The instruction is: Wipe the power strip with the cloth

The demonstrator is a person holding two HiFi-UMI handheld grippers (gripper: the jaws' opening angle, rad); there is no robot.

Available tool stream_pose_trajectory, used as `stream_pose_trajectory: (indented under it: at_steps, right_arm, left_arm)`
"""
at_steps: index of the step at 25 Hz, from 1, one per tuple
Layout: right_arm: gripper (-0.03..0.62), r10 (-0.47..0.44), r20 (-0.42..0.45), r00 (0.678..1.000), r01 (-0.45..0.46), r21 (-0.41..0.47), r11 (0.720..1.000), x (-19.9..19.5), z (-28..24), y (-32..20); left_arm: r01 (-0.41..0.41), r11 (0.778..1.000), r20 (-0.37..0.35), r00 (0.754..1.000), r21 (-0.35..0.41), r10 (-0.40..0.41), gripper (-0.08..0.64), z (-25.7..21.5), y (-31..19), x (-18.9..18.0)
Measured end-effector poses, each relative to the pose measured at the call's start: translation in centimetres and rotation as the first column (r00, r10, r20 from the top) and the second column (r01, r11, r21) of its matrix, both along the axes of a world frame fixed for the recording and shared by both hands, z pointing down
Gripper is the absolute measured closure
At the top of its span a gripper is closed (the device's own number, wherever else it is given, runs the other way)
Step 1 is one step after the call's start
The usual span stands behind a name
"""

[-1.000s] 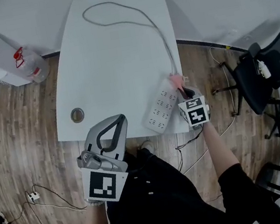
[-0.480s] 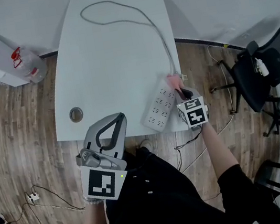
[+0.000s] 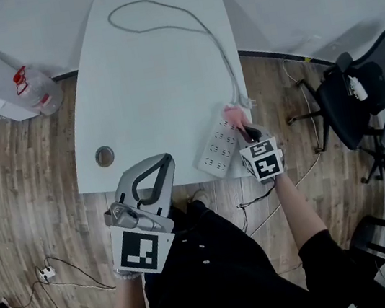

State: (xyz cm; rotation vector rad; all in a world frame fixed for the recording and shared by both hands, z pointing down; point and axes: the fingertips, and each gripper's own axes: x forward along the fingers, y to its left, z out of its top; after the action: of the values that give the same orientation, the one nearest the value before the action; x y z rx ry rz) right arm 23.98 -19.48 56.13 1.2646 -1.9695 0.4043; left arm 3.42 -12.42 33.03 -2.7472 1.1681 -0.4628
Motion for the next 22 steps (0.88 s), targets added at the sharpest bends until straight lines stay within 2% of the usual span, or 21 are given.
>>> stream_pose_trajectory:
  at_steps: [22]
  right_arm:
    - [0.538, -0.041, 0.072, 0.997, 0.044, -0.038, 0.998, -5.7, 0.2, 6.6]
  left_arm:
    - [-0.066, 0.998, -0.013, 0.998, 0.010, 0.066, 0.546, -0.3, 0.6, -0.8]
